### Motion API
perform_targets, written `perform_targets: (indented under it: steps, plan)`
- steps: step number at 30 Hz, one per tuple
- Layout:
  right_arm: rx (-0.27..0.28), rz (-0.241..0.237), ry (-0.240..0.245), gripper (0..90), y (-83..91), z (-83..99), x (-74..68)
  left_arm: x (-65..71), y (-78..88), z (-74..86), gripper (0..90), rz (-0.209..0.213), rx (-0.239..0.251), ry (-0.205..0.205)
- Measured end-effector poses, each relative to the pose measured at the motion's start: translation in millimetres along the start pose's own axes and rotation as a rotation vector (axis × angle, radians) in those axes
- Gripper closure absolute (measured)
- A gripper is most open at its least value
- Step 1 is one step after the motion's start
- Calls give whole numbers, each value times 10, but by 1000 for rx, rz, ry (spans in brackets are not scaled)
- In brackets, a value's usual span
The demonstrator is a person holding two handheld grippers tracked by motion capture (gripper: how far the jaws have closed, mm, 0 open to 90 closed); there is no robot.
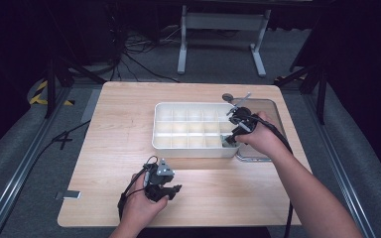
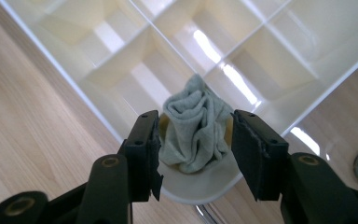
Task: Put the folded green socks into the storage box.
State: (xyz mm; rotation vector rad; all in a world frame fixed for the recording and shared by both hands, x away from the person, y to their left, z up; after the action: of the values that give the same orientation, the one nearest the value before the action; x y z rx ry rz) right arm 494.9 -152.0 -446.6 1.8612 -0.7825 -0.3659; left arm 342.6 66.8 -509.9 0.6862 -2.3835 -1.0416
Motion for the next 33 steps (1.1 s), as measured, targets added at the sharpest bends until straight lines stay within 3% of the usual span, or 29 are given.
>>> perform_targets:
  steps: [6,11,15,18,21,25,29,31,33]
  plan:
    - [236,-59,1,517,300,-1,-109,-22,27,20,554,-7,-9,1]
    - [347,-90,7,517,454,119,-226,-16,32,6,553,1,6,-5]
    - [405,-124,14,521,537,257,-331,-4,59,-4,552,11,9,1]
    - [464,-150,-6,512,618,361,-399,-14,80,-13,552,12,16,-3]
    - [491,-198,-9,495,658,455,-516,-10,111,-17,555,21,22,-1]
    - [517,-204,7,479,669,582,-699,2,151,-34,561,27,44,13]
    - [486,-181,21,478,583,708,-728,-19,200,-52,561,22,52,1]
    - [485,-181,-5,478,545,765,-696,-20,221,-50,561,26,52,2]
    - [480,-179,-1,488,506,809,-681,-28,235,-55,562,25,57,-1]
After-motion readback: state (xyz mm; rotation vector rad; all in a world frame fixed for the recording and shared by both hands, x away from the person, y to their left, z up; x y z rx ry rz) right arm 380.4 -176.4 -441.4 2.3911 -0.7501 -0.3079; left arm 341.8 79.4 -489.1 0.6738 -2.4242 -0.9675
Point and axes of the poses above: each handheld gripper's, and its own axes: y roughly backward along the jaws, z roughly out of its underside, x roughly to its right, the point moved 9 cm from there along -y, roughly forward along the jaws, and after that the axes turned 7 degrees about z, right-handed, at the moved point
